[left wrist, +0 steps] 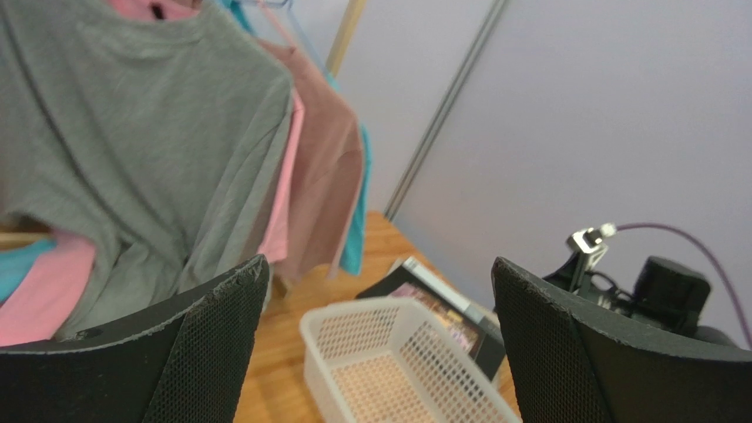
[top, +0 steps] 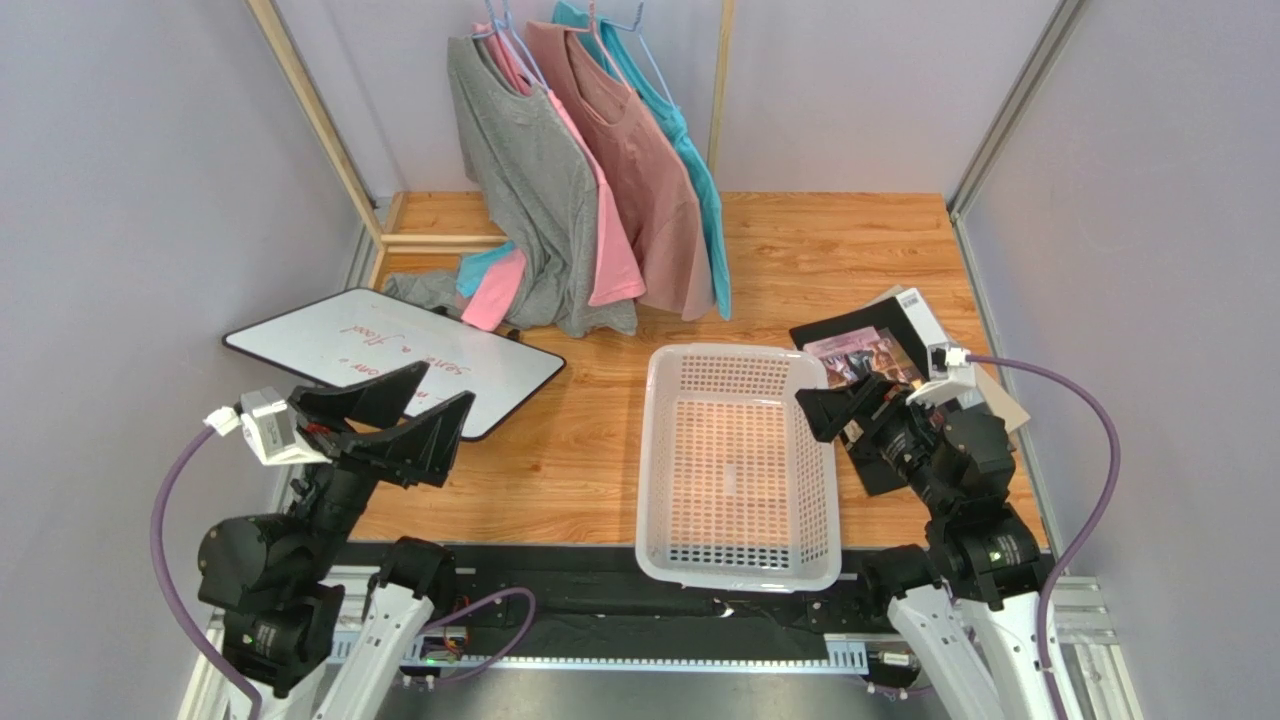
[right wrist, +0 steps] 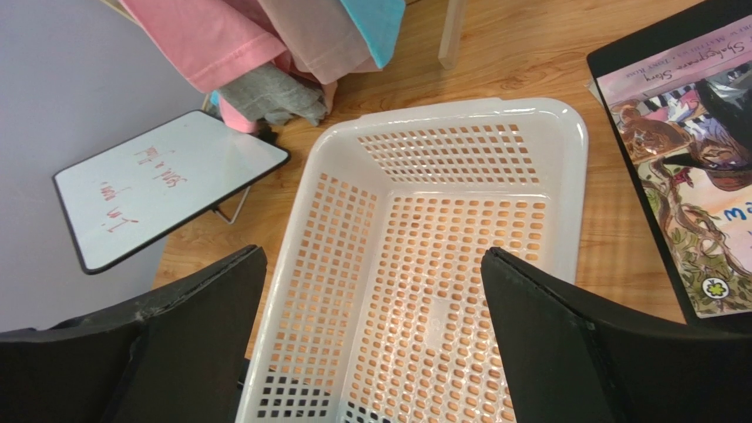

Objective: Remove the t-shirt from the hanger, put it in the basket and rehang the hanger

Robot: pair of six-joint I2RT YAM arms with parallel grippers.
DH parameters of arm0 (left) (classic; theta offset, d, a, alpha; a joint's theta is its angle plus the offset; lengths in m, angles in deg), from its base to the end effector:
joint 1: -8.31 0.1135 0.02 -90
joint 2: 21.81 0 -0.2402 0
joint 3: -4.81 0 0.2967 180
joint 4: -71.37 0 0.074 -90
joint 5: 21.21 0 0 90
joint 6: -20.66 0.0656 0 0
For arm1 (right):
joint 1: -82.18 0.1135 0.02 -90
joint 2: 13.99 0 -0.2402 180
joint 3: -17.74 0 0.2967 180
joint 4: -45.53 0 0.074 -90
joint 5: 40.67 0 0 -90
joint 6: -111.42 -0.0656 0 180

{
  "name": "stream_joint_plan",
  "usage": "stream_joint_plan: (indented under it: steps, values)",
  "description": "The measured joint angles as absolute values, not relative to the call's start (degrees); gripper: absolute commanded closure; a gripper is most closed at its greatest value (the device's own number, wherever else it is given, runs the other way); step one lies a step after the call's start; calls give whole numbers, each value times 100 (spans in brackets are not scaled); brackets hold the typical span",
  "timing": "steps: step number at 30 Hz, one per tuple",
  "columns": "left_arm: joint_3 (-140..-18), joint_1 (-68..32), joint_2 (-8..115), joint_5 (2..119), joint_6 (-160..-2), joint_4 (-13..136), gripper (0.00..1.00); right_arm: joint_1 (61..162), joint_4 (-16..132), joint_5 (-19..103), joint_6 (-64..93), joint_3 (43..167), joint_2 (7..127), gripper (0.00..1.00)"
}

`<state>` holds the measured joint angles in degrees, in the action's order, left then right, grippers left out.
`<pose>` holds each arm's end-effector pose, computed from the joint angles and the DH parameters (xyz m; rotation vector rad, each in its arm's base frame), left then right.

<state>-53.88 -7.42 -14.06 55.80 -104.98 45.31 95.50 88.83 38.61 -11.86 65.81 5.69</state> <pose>0.0866 -0.0397 0.4343 0.0032 1.1968 -0.9206 0.1808 0.0553 0.2998 0.1929 1.8812 0.7359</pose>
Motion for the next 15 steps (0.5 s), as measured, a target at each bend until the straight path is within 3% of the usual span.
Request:
stream_joint_plan:
  steps: [4,15]
  values:
    - [-5930,-742,-1135,5573,-10094,3315,0,9550,9003,3813,-865,6844,1185,0]
    - [-5989,-742,-1325,5046,-9869,2297,1,9674,8811,3561,-150,8330,3242,1]
